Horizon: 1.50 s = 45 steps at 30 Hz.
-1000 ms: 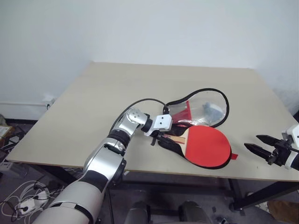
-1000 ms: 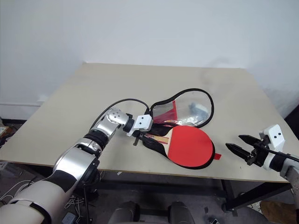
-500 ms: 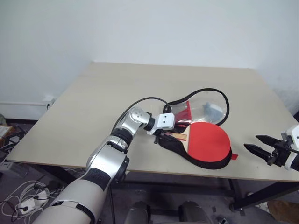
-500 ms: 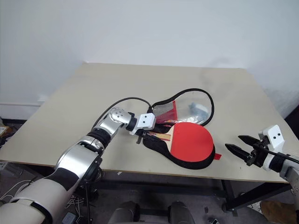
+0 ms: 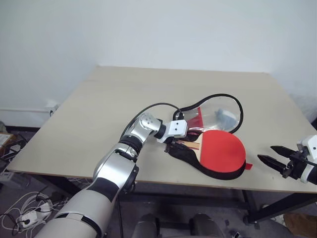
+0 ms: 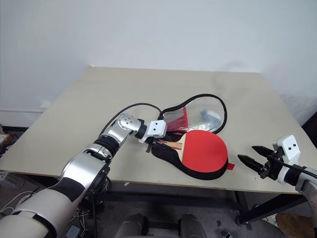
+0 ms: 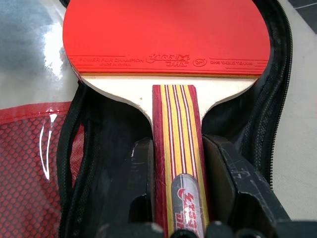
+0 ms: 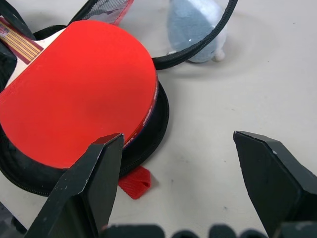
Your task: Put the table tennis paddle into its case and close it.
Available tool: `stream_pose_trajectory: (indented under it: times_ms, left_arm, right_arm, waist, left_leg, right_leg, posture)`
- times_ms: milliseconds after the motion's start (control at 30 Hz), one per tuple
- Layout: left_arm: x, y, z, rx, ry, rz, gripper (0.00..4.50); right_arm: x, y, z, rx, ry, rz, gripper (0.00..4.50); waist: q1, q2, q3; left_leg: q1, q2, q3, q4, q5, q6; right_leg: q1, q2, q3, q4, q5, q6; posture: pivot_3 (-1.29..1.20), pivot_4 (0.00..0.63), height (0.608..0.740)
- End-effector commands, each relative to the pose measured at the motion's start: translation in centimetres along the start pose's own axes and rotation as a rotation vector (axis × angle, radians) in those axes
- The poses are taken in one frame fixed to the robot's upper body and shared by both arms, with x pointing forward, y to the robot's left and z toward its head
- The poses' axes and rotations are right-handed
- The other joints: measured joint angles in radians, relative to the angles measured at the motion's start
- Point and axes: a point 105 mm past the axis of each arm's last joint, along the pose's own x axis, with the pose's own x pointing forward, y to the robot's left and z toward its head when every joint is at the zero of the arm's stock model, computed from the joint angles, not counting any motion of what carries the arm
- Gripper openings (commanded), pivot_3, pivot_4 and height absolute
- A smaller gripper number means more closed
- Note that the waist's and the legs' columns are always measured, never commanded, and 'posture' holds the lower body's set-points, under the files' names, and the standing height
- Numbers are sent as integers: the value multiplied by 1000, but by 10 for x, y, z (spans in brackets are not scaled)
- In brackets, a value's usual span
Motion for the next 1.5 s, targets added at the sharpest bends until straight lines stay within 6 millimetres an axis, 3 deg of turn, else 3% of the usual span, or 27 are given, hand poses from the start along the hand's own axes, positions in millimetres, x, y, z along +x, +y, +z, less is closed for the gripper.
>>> stream_pose_trajectory:
  times_ms: [33, 467, 1200, 1500]
  left_arm:
    - [-9, 10, 14, 37, -26, 15, 1059]
    - [-10, 9, 7, 37, 18, 18, 1059]
    - [-5, 8, 12, 46, 0, 5, 1059]
    - [-4, 13, 9, 56, 27, 46, 3297]
  right_arm:
    - [-3, 1, 15, -28, -53, -4, 3843]
    - [-1, 1, 14, -23, -57, -3, 3843]
    - [-2, 2, 13, -21, -56, -15, 3843]
    - [-2, 3, 12, -17, -57, -17, 3843]
  waist:
    - [0, 0, 0]
    - [0, 0, 0]
    - [0, 0, 0]
    - [0, 0, 0]
  left_leg:
    - [0, 0, 0, 0, 0, 0]
    - [0, 0, 0, 0, 0, 0]
    - [0, 0, 0, 0, 0, 0]
    - [0, 0, 0, 1, 0, 0]
  right_leg:
    - [0, 0, 0, 0, 0, 0]
    - [0, 0, 0, 0, 0, 0]
    - [0, 0, 0, 0, 0, 0]
    - [1, 0, 0, 0, 0, 0]
  posture:
    - [0, 0, 740]
    - [0, 0, 740]
    - [0, 0, 740]
    - [0, 0, 740]
